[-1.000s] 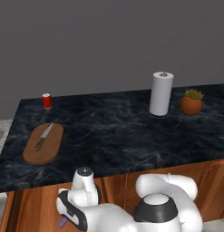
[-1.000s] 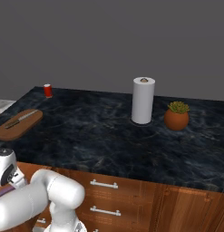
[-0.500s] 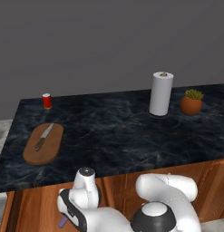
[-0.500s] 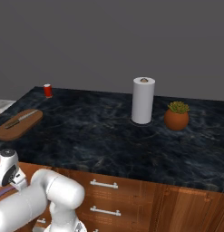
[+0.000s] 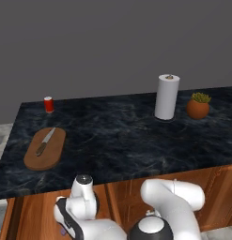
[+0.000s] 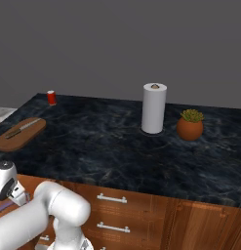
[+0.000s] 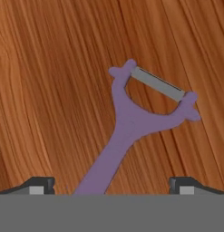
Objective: Open the drawer on the left and place the cutting tools on the cutting board.
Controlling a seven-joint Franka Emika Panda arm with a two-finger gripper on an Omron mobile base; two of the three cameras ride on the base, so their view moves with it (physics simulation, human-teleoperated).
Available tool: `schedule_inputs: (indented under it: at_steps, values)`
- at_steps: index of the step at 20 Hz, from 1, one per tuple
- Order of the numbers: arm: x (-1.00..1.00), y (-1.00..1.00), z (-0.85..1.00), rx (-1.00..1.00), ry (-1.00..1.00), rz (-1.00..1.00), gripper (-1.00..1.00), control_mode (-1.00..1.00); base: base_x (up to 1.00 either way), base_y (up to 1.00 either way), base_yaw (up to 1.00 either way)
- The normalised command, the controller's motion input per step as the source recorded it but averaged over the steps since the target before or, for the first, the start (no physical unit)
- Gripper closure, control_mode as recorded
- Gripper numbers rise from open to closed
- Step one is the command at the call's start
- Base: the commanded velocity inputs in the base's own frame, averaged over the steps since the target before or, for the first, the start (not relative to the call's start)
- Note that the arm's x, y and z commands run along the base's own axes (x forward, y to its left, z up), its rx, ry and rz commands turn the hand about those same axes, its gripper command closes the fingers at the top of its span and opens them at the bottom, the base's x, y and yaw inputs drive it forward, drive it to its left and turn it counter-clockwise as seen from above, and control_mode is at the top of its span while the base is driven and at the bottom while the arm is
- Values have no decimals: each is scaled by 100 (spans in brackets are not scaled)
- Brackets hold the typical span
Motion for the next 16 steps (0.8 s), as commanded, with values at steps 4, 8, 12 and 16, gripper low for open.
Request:
schedule_inputs:
  at_steps: [4,8,12,16]
  values:
    - [15,19,-16,-1,0,0,-100,-100,0,0,0]
    - [8,20,-26,-2,1,0,-100,-100,0,0,0]
    - [0,18,-38,-4,2,0,-100,-100,0,0,0]
    - [0,15,-31,-3,0,0,-100,-100,0,0,0]
